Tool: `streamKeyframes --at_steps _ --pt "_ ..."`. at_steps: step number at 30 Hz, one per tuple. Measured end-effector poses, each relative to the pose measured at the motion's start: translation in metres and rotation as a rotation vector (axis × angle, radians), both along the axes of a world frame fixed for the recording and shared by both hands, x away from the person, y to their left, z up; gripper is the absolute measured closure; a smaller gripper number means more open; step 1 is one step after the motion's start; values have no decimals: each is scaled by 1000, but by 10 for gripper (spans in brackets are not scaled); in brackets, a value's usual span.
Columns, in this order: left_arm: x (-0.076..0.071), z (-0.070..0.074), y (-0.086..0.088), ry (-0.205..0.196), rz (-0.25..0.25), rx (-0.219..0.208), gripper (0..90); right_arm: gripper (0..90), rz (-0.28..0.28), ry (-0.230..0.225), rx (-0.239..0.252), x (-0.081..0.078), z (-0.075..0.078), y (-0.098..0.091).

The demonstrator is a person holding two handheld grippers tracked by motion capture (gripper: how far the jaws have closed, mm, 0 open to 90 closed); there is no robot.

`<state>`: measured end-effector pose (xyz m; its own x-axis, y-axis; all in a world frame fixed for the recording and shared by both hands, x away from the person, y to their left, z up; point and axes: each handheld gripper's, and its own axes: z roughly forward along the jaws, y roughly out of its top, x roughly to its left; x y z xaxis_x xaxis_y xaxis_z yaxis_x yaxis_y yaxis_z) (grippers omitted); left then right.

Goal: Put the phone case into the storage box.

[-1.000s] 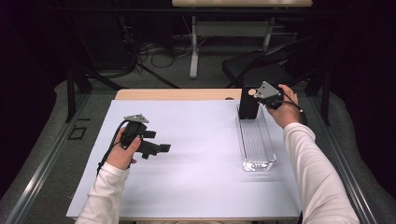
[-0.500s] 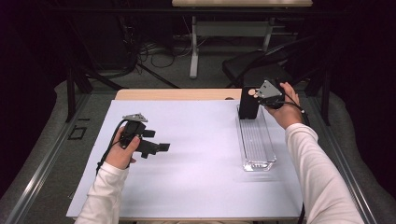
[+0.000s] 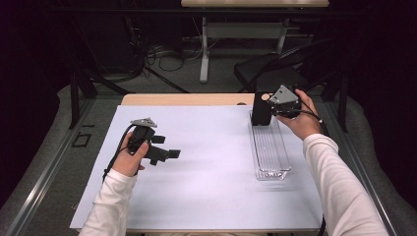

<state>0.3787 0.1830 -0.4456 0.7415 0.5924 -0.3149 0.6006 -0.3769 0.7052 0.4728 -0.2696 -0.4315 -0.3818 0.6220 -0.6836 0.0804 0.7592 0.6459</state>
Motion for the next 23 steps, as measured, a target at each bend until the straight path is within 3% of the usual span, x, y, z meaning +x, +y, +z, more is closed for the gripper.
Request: streamKeyframes --at_steps 4,11,16,23 --pt "0 1 1 -2 5 -5 52 213 -24 40 36 -9 5 4" --pt "0 2 3 -11 13 -6 52 116 -18 133 217 -30 14 9" --pt "1 3 5 -12 15 -9 52 12 -15 193 292 -44 14 14" --pt "0 5 4 -22 9 -11 52 0 35 284 414 -69 11 19"
